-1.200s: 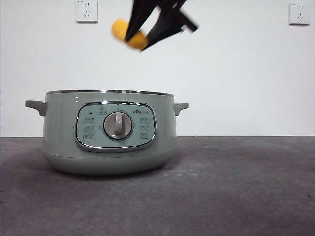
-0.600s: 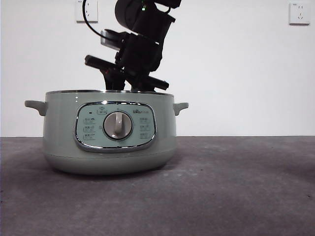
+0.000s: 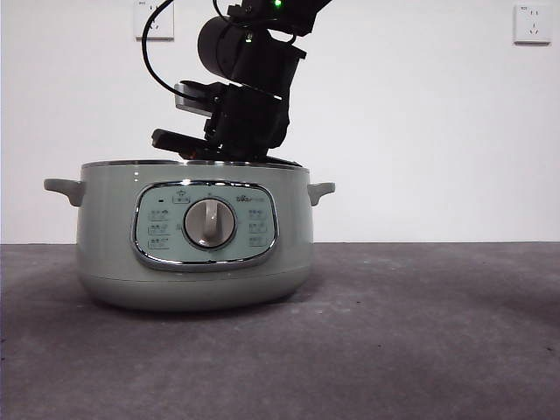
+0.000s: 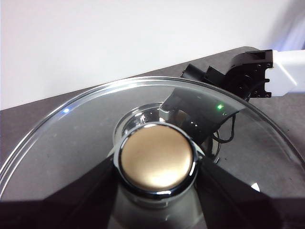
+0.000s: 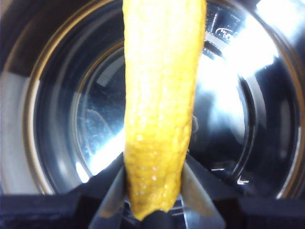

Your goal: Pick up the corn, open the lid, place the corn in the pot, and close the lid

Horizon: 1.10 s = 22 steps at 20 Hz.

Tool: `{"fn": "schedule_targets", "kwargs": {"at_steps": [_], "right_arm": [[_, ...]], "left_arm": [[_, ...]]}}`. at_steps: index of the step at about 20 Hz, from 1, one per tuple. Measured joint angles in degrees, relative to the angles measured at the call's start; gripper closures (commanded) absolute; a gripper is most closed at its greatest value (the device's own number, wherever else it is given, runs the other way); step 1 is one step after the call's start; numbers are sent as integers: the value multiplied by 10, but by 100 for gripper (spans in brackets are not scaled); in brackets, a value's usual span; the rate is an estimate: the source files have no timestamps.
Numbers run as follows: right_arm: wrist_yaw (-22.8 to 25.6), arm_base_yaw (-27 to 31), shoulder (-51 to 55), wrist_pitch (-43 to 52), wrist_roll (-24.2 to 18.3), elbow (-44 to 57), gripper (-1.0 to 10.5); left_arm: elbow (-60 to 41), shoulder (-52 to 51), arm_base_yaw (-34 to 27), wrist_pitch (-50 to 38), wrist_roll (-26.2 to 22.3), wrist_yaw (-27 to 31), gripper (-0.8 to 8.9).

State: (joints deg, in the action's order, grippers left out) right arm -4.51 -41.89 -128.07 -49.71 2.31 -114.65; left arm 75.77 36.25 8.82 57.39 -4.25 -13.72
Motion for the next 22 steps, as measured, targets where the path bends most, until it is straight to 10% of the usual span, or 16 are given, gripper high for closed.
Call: {"fn": "schedule_targets", "kwargs": {"at_steps": [7,17,22], "right_arm": [[-1,-6,-2,-33,-23,-13,500],[112,-4,-1,-280,-16,-441,510],[112,-6,96,-280,-1,-449,510]], "left_arm": [[0,5,12,0,0,0,821],[0,73,26,-31,-3,0,822],[0,150,35,-86,-7,1,821]]}}
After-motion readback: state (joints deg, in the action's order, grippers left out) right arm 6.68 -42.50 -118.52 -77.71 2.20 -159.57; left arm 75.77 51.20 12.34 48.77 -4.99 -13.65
